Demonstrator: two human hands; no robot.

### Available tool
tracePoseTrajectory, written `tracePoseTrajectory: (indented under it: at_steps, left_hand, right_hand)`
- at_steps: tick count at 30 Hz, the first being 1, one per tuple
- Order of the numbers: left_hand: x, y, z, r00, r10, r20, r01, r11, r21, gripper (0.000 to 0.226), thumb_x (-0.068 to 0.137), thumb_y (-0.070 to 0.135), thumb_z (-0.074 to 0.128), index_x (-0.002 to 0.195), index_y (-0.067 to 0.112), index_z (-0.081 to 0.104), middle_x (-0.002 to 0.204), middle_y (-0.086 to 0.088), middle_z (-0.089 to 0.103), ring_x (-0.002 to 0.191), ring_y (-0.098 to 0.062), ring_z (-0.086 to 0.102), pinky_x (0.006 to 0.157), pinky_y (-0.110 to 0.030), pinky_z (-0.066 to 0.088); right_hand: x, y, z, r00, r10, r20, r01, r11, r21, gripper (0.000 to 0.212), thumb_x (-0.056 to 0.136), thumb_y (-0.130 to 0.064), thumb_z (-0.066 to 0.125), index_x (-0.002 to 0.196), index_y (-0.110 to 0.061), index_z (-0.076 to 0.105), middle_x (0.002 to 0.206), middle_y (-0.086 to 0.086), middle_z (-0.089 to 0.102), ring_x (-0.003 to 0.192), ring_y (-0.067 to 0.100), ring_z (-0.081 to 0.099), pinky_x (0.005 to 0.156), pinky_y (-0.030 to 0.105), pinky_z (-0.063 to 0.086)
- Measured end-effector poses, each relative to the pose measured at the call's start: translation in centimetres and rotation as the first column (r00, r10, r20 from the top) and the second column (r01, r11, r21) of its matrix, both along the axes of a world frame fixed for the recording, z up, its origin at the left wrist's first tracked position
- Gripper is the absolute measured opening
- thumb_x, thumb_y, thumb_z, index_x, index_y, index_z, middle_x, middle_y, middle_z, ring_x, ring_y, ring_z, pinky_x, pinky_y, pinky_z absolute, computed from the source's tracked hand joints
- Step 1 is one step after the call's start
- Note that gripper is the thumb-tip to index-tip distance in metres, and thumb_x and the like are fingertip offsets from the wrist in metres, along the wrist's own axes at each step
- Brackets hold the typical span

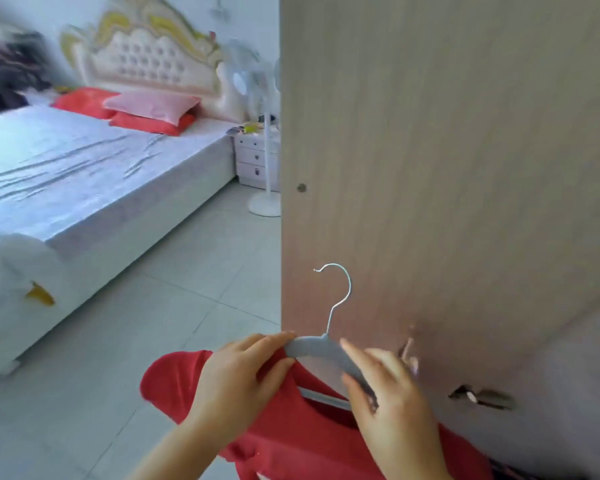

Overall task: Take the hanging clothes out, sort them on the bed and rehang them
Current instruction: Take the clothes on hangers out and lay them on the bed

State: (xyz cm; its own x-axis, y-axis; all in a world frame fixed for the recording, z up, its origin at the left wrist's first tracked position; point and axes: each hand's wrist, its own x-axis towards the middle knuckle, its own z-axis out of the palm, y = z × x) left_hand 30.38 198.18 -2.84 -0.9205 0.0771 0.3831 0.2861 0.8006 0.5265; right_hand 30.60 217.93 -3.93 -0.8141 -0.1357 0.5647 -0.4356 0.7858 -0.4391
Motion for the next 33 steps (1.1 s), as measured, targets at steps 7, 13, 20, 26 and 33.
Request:
tracePoseTrajectory:
  at_steps: [7,13,20,26,33]
  left_hand:
    - [0.8,-14.8,-0.7,0.947,0.321,0.001,-0.321,0.947,0.024,0.028,0.072,0.033,0.065,0.1,0.029,0.07,0.08,0.018,0.068,0.063,-0.006,0.061,0.062,-0.02,0.047]
    - [0.9,-28.4,-2.0,0.845,0.534,-0.036,-0.531,0.845,0.059,0.029,0.07,0.032,0.067,0.099,0.028,0.07,0.08,0.016,0.067,0.065,-0.005,0.061,0.061,-0.021,0.048]
    - [0.2,-38.7,-3.0,0.699,0.701,-0.141,-0.699,0.711,0.072,0.028,0.07,0.029,0.068,0.098,0.023,0.07,0.079,0.012,0.068,0.063,-0.007,0.059,0.062,-0.023,0.047]
    - [-2.9,-46.2,-4.4,0.535,0.825,-0.182,-0.828,0.555,0.082,0.029,0.072,0.027,0.067,0.1,0.021,0.07,0.087,0.01,0.07,0.082,-0.006,0.056,0.078,-0.02,0.041]
    - [-8.4,-55.4,-4.3,0.411,0.903,-0.124,-0.907,0.418,0.04,0.036,0.072,0.013,0.078,0.106,0.02,0.068,0.096,0.008,0.07,0.087,-0.014,0.065,0.085,-0.026,0.039]
  right_hand:
    - [-4.4,-15.7,-0.2,0.942,0.315,0.115,-0.315,0.949,-0.021,0.059,0.055,-0.004,0.087,0.109,-0.021,0.069,0.084,-0.006,0.064,0.062,0.007,0.062,0.053,0.016,0.05]
    - [-8.1,-30.7,-1.2,0.861,0.495,0.117,-0.495,0.868,-0.036,0.061,0.059,-0.007,0.086,0.113,-0.023,0.065,0.078,-0.01,0.057,0.061,0.0,0.051,0.05,0.013,0.046]
    - [-11.7,-43.3,-1.9,0.759,0.643,0.104,-0.634,0.766,-0.108,0.053,0.071,-0.003,0.077,0.118,-0.023,0.063,0.084,-0.009,0.058,0.068,0.004,0.054,0.059,0.014,0.046]
    - [-16.8,-53.6,-2.8,0.663,0.738,0.124,-0.723,0.674,-0.151,0.051,0.072,-0.003,0.076,0.116,-0.025,0.064,0.088,-0.009,0.06,0.071,0.005,0.057,0.061,0.017,0.051]
    - [-24.8,-65.5,-2.8,0.541,0.835,0.099,-0.814,0.55,-0.187,0.048,0.071,-0.002,0.076,0.112,-0.025,0.067,0.086,-0.01,0.061,0.067,0.004,0.056,0.067,0.015,0.046]
